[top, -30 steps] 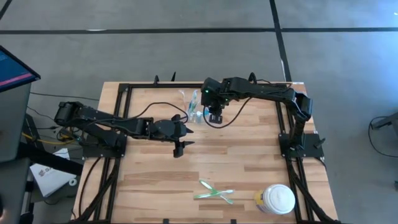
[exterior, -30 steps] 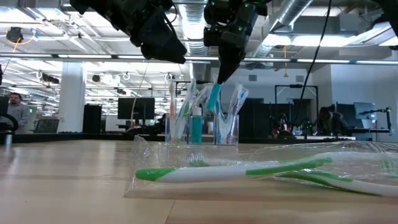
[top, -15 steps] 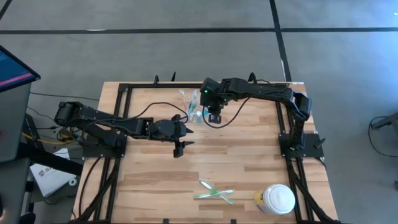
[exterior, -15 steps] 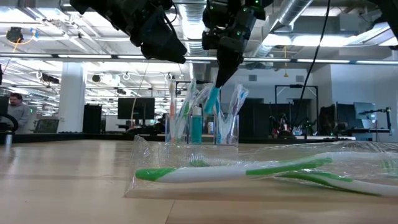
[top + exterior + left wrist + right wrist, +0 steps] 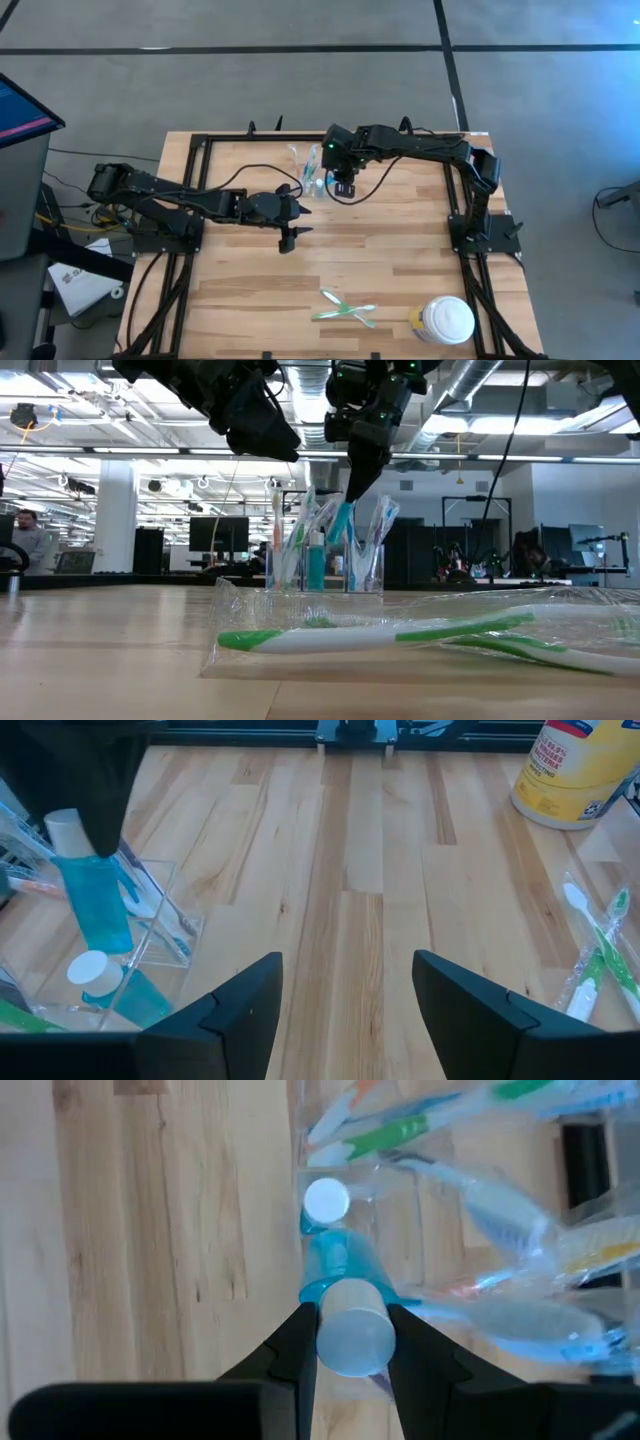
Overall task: Pick & Place toothbrushing station
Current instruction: Put the blue mouthwash into the transparent organizer
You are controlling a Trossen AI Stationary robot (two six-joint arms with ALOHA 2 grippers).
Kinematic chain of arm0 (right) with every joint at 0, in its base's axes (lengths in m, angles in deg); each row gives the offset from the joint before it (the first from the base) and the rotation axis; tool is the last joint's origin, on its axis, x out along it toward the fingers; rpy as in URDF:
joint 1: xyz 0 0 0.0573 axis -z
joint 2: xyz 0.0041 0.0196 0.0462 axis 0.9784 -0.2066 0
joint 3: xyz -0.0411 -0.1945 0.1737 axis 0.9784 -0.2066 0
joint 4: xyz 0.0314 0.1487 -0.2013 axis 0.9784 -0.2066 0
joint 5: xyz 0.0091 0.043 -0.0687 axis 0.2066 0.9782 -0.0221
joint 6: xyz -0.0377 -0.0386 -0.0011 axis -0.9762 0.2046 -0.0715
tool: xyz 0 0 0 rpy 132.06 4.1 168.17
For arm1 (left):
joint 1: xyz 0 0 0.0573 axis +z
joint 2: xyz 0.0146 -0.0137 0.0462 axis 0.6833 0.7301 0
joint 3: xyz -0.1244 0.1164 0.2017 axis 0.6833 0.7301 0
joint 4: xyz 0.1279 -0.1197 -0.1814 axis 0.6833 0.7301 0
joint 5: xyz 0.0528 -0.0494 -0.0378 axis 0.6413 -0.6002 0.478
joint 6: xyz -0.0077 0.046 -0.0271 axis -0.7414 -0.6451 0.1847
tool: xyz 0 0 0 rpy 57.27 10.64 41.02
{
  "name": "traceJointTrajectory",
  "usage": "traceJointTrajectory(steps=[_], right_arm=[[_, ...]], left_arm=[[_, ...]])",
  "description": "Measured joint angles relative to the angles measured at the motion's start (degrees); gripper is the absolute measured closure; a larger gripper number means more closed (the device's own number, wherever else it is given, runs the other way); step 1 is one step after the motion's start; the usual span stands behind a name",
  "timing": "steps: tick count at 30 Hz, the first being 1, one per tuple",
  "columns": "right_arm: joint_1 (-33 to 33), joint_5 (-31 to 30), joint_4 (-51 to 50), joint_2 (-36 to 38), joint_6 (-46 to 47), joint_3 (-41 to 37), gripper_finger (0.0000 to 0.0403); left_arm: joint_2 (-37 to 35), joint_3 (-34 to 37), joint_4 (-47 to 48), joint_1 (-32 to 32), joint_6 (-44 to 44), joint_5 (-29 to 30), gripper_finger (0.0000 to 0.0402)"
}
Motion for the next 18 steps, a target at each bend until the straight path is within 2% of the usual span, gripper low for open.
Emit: traceJointTrajectory(steps=[18], right_arm=[[1.6, 1.2, 5.5, -0.1, -1.0, -5.2, 0.0317]], left_arm=[[0.0, 0.0, -0.3, 0.0, 0.0, 0.1, 0.0184]])
